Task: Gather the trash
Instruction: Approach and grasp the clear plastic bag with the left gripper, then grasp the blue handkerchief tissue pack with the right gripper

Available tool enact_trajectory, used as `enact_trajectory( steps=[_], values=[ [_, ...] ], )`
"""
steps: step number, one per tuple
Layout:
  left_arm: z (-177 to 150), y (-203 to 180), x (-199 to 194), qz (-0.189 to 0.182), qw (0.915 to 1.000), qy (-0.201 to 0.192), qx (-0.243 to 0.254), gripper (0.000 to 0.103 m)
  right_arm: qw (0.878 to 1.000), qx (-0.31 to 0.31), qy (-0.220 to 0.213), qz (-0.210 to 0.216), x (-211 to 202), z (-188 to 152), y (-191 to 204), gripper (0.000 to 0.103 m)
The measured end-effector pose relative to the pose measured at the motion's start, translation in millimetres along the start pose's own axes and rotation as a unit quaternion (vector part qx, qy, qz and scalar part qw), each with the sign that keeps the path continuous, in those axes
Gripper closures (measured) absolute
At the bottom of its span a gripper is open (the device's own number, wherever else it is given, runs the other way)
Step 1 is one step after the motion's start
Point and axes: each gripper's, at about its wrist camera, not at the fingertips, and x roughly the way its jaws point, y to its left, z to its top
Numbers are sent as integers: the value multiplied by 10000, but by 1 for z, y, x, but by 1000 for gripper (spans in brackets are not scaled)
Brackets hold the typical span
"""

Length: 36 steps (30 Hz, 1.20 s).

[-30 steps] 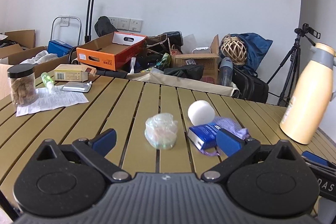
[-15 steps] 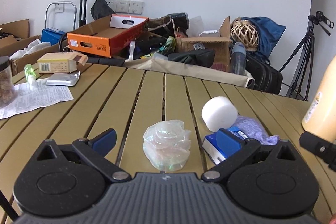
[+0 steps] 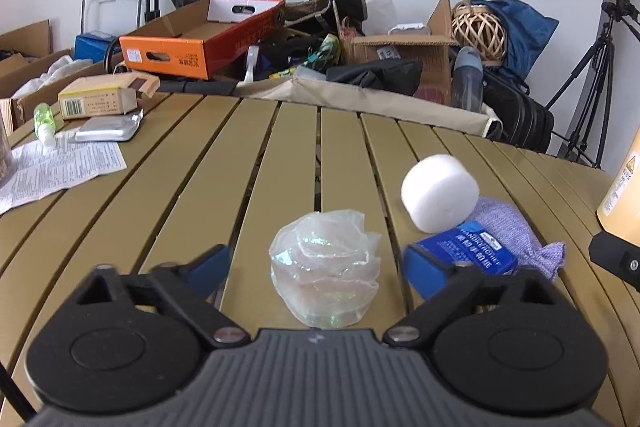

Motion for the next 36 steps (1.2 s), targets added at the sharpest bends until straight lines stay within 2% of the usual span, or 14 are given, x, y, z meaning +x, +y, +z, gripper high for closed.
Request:
enact_trajectory(
  steps=[1, 3, 4, 7, 13, 18, 21, 27, 33, 36],
  values=[
    [0, 1, 2, -43, 10000, 56, -7, 44, 10000, -18, 16, 5, 0, -1, 1, 0],
    [0, 3, 5, -178, 9997, 168, -17, 61, 10000, -40, 54, 24, 0, -2, 4, 0],
    [0, 4, 4, -217, 9997, 145, -34, 64, 9999, -59, 77, 36, 1, -3, 5, 0],
    [-1, 5, -2, -287, 9996, 14, -19, 65, 9998, -135, 133, 44, 2, -5, 10, 0],
    [2, 9, -16, -197, 9996, -143, 164, 65, 9987, -445, 211, 104, -4, -8, 29, 0],
    [14, 35, -31, -149, 9996, -238, -43, 65, 9976, -599, 262, 220, -3, -3, 53, 0],
    [19, 48, -39, -143, 9995, -227, -177, 65, 9963, -643, 441, 363, 7, 2, 68, 0],
    [23, 69, -45, -124, 9993, -151, -307, 65, 9943, -770, 691, 254, 34, 8, 92, 0],
    [25, 85, -46, -128, 9987, -34, -484, 65, 9919, -515, 1103, 354, 65, 11, 105, 11],
    [26, 91, -47, -149, 9984, -41, -549, 65, 9917, -431, 1181, 261, 76, 14, 102, 16]
  ],
)
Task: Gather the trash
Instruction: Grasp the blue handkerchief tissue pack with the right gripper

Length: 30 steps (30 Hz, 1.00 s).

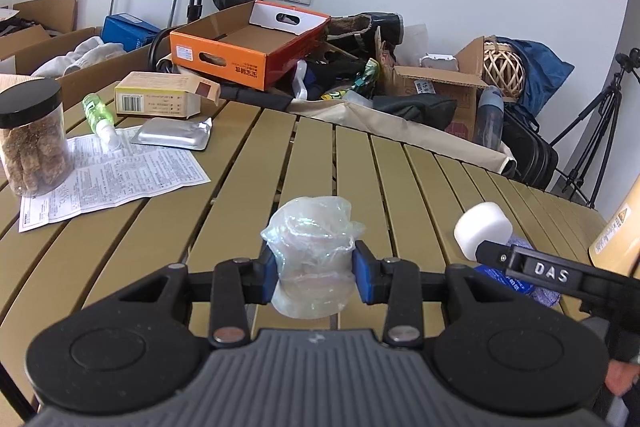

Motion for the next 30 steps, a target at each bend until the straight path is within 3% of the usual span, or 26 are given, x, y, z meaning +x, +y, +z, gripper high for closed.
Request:
enact_trajectory(
  steps=[7, 15, 21, 25, 30],
  values=[
    [1, 2, 3, -7, 10000, 27, -67, 65, 9984, 488, 154, 254, 13, 4, -21, 18],
    [0, 3, 5, 42, 9999, 71, -70, 65, 9978, 215, 321, 543, 2, -4, -4, 22],
    [1, 10, 5, 134, 9998, 68, -117, 65, 9992, -252, 270, 123, 3, -8, 20, 22],
    [1, 13, 9, 344, 9993, 89, -88, 65, 9989, -328, 337, 16, 10, -11, 28, 21],
    [2, 18, 13, 347, 9992, 145, -154, 65, 9977, -393, 518, -204, 23, -13, 33, 21]
  ],
)
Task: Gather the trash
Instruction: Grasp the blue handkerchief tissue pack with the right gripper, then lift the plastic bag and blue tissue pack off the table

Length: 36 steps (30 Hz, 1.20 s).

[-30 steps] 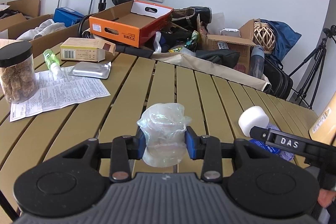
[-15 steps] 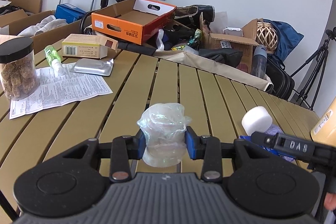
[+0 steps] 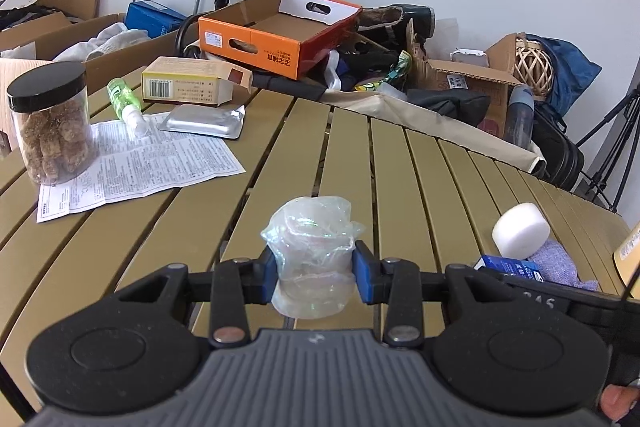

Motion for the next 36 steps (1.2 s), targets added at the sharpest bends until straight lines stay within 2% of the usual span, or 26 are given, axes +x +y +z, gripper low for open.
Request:
enact_trajectory(
  steps=[10, 12, 15, 19, 27, 36],
  values=[
    [-1, 0, -1, -5, 10000, -25, 3, 65, 9998, -99, 58, -177, 6, -4, 4, 21],
    [-1, -1, -1, 0, 10000, -29, -2, 65, 9994, -197, 58, -283, 8, -5, 8, 23],
    [0, 0, -2, -12, 10000, -38, -8, 65, 9986, -315, 36, -417, 6, -7, 12, 30],
    [2, 2, -6, -14, 10000, -80, -18, 65, 9980, -458, -8, -446, 1, -10, 15, 31],
    [1, 3, -23, -24, 9999, -170, 10, 65, 9986, -291, -317, -300, -31, -16, 7, 31],
    [-8, -7, -69, -121, 9991, -370, 186, 65, 9981, -162, -585, -45, -93, -31, -1, 31]
  ],
)
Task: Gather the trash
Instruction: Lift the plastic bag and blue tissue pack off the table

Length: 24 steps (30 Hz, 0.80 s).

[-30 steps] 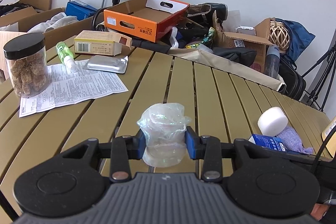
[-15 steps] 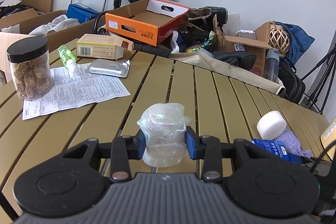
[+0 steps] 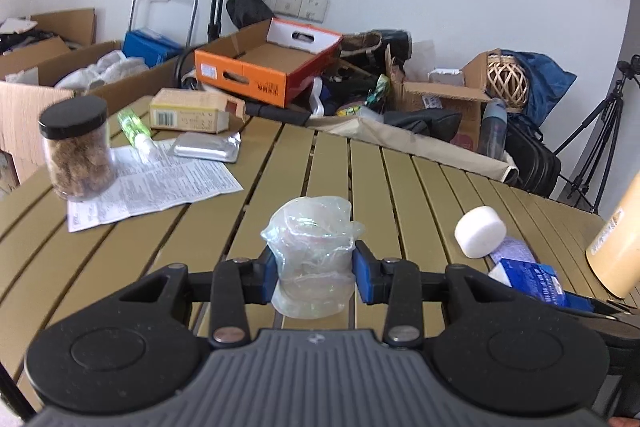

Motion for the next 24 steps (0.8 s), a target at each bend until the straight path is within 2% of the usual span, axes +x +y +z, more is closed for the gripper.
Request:
enact_trajectory(
  steps=[11, 24],
  values=[
    [-36, 0, -63, -154, 9996, -190, 135, 65, 9994, 23, -328, 59, -86, -23, -8, 31],
    [-79, -15, -139, -287, 9979, -264, 511, 65, 9986, -165, -481, 140, -173, -78, -15, 31]
  ],
)
